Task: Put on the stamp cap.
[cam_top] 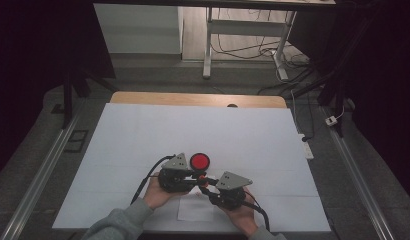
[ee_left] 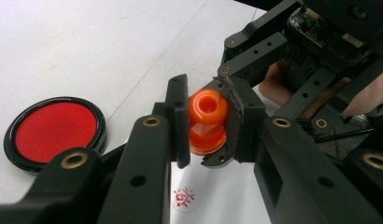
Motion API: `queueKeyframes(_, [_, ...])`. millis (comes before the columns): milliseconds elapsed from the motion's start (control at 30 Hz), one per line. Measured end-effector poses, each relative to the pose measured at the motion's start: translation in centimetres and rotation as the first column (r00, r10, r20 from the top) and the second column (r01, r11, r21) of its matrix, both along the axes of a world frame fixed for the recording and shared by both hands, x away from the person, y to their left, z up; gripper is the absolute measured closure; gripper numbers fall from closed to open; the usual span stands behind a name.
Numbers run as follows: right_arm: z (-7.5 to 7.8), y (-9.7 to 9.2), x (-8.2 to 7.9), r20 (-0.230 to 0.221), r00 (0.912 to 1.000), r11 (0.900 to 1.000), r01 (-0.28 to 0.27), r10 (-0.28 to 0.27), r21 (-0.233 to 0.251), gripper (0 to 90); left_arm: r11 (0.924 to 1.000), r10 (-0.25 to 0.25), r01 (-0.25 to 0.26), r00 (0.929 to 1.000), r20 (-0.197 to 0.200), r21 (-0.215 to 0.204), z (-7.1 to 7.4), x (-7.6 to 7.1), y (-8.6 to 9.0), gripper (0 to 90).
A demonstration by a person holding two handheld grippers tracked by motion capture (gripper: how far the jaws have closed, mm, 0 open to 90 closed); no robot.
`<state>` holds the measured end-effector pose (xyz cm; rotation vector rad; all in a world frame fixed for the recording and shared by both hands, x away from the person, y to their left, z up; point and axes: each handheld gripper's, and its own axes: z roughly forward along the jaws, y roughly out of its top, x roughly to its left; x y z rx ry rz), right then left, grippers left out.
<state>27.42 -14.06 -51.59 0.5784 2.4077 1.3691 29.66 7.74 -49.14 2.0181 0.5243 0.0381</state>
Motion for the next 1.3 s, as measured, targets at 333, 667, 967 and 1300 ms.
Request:
queueKeyframes(333, [0.0, -0.1, 0.1, -0.008, 0.9999, 1.0, 0.007, -0.007, 0.0, 64.8, 0.9999, 0.015, -0.015, 0.9998, 0.013, -0.004, -0.2, -0.2, -0.2, 72.9])
queueKeyframes(667, [-0.3, -0.1, 0.2, -0.025, 0.9997, 1.0, 0.005, -0.005, 0.001, 64.9, 0.9997, 0.022, -0.022, 0.9996, 0.015, 0.004, -0.6, -0.3, -0.4, 73.0])
queueKeyframes(967, [-0.4, -0.1, 0.2, -0.034, 0.9994, 1.0, -0.002, 0.002, 0.001, 64.7, 0.9996, 0.028, -0.028, 0.9995, 0.017, 0.003, -0.8, -0.5, -0.4, 73.0])
queueKeyframes(1300, [-0.4, -0.1, 0.3, -0.034, 0.9994, 0.9998, -0.007, 0.007, -0.018, 64.7, 0.9995, 0.03, -0.03, 0.9995, 0.008, 0.002, -1.1, -0.4, -0.4, 73.1])
